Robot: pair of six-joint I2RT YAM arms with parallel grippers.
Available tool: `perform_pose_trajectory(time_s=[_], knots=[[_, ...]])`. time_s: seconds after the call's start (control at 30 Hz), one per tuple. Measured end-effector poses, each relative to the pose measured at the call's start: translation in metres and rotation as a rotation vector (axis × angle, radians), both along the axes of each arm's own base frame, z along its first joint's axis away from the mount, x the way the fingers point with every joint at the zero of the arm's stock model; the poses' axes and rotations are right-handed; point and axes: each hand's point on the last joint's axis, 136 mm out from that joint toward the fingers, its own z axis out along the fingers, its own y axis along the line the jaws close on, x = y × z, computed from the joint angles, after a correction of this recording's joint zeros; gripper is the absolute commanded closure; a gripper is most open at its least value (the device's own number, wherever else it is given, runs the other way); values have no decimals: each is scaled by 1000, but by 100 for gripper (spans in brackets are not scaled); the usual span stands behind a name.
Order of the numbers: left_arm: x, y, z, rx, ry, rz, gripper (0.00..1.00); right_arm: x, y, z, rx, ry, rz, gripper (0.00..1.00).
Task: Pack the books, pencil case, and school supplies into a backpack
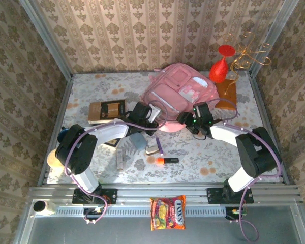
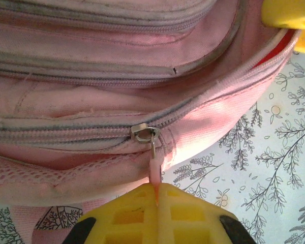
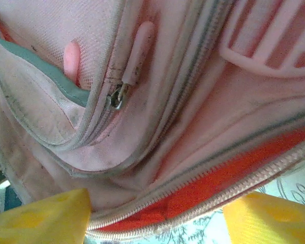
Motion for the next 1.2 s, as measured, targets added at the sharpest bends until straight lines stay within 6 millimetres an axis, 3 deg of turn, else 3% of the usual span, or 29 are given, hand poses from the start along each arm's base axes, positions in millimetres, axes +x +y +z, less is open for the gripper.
perform_pose_trajectory(time_s=[0.1,0.17,0.53,0.7,1.0,1.2], knots=[[-1,4,0,11,-7,8,100,1,-5,-3,-6,9,-20,89],[2,6,1,19,-21,18,100,2,-8,-4,-8,8,-20,95],[20,41,-6,106,-39,102,100,12,-29,9,-91,3,113,100],[11,27,-2,38,-8,44,100,11,-30,5,-110,9,140,100],[-6,7,9,-116,39,-22,68,11,-29,3,-108,10,145,100],[-2,-1,19,-130,33,6,59,13,-27,-2,-99,14,147,100]])
